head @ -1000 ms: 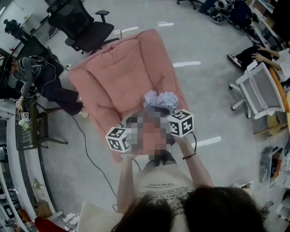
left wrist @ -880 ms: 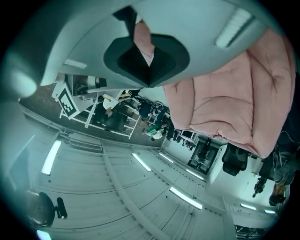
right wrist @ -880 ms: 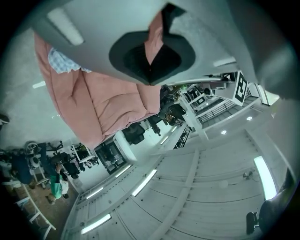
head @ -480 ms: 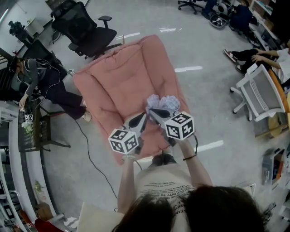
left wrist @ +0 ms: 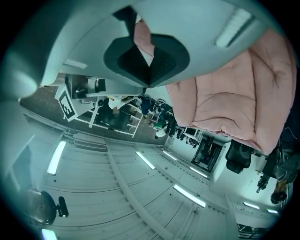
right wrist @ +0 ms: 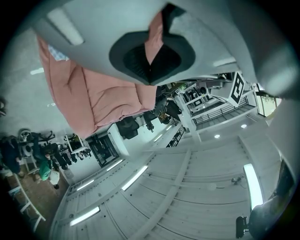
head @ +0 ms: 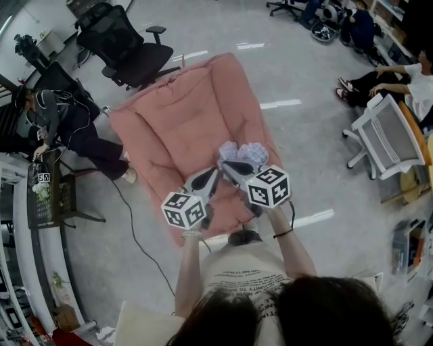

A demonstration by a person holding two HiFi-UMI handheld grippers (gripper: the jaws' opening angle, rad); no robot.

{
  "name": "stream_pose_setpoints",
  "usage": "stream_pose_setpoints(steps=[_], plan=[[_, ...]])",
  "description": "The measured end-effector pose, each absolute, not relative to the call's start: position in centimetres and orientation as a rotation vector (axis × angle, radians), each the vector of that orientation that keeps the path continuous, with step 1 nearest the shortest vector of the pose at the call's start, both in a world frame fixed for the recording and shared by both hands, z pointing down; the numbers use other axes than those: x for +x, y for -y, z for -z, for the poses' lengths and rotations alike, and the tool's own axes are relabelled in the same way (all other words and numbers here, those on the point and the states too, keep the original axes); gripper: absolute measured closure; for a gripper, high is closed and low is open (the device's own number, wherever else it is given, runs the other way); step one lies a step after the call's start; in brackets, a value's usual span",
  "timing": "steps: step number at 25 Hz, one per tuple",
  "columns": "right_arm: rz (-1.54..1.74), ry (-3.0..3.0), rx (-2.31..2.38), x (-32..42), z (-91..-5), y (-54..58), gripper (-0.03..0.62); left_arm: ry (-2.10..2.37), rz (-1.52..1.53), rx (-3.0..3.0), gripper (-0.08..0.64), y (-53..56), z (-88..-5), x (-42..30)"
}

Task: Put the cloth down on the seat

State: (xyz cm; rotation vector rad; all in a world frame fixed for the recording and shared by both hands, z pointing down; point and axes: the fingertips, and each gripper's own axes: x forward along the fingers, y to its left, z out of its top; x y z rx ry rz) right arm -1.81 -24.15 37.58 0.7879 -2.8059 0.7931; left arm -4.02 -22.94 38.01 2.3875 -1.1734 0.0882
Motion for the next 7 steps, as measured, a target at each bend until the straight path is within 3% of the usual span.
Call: stream_pose_setpoints(steps=[7], plan=[[-0.755,2.796,0.789,-1.87,-37.45,24.28,0.590,1.151,-0.081,2.409,0.555,23.09,-37.44,-3.72]])
